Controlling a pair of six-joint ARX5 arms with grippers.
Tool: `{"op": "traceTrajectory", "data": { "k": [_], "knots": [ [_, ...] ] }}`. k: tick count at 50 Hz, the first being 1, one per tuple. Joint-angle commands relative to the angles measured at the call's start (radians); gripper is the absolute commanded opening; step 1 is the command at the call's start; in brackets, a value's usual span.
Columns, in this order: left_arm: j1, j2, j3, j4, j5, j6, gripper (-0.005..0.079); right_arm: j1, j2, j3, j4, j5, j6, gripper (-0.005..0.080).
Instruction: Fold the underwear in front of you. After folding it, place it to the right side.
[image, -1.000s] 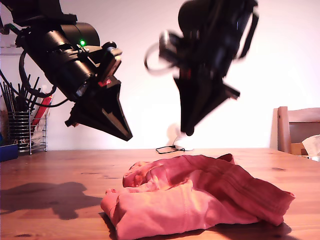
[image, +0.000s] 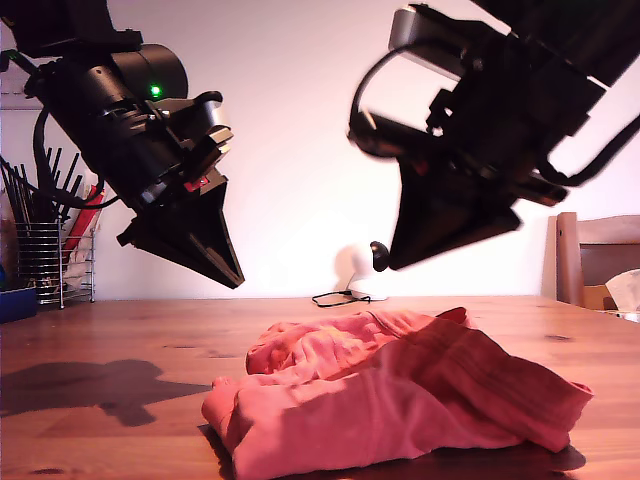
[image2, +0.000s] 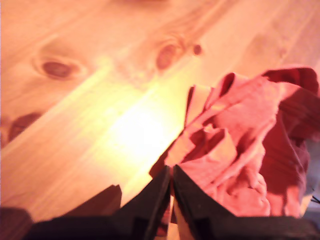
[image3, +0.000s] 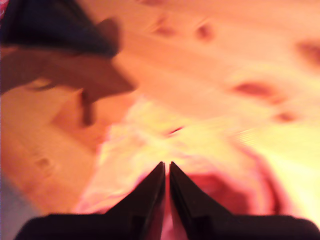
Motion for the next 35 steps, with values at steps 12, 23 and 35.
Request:
{"op": "traceTrajectory", "data": {
  "k": [12, 23, 35],
  "knots": [
    [0.002, 0.001, -0.025, 0.014, 0.006, -0.006, 0.0007, -0.050, 0.195, 0.003, 0.073, -0.134, 0.050, -0.0012],
    [0.002, 0.001, -0.025, 0.013, 0.006, -0.008, 0.0007, -0.101, 0.293, 0.018, 0.043, -0.205, 0.060, -0.0012],
    [0.002, 0.001, -0.025, 0.011, 0.006, -0.012, 0.0007, -0.187, 0.303, 0.022, -0.059, -0.116, -0.048, -0.0012]
  ]
}}
